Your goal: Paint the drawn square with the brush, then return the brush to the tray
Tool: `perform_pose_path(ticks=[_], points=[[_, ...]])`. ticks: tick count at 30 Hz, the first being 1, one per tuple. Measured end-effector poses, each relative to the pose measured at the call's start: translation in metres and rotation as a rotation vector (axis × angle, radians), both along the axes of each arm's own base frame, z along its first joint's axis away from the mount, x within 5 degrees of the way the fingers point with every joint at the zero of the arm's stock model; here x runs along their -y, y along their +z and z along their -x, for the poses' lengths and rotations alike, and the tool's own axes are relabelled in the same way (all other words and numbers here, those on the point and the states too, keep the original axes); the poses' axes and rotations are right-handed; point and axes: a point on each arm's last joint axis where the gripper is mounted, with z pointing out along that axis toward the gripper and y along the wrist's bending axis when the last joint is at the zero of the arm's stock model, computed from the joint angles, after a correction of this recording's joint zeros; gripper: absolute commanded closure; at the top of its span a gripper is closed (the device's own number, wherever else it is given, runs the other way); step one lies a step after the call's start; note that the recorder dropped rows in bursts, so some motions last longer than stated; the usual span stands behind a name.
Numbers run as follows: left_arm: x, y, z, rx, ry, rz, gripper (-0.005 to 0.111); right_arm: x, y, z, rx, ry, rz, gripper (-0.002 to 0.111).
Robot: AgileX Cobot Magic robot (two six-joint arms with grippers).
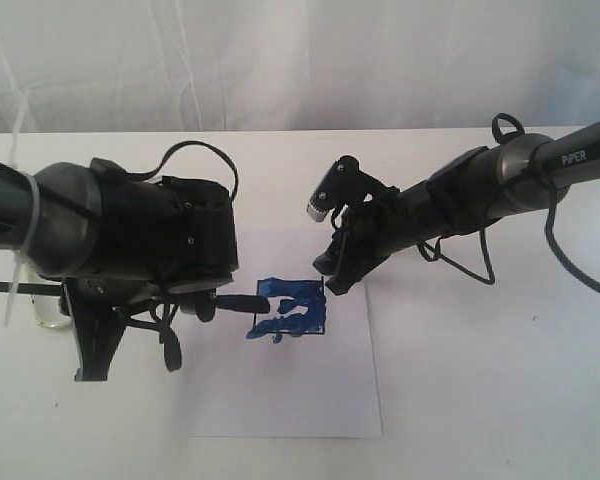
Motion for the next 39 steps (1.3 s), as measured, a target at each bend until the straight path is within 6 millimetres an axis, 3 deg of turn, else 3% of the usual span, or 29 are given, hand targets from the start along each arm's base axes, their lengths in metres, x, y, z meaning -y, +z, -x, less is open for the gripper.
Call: perform_pose_path(ticks=[4,15,24,39], points=[[0.005,-0.011,-0.005,0.000,0.010,-0.015,0.107,0.000,0.000,0.000,0.000,0.000,0.000,0.057],[0.018,0.000,-0.014,0.017,0.012,0.040,0.107,0.000,0.000,0.000,0.000,0.000,0.000,0.057],[0.026,-0.023,-0.012,-0.050,0.003,0.002,0.107,0.000,0.000,0.000,0.000,0.000,0.000,0.057],[0.034,-0.021,-0.017,0.017,0.004,0.058,0.107,0.000,0.000,0.000,0.005,0.008,0.004,0.057]])
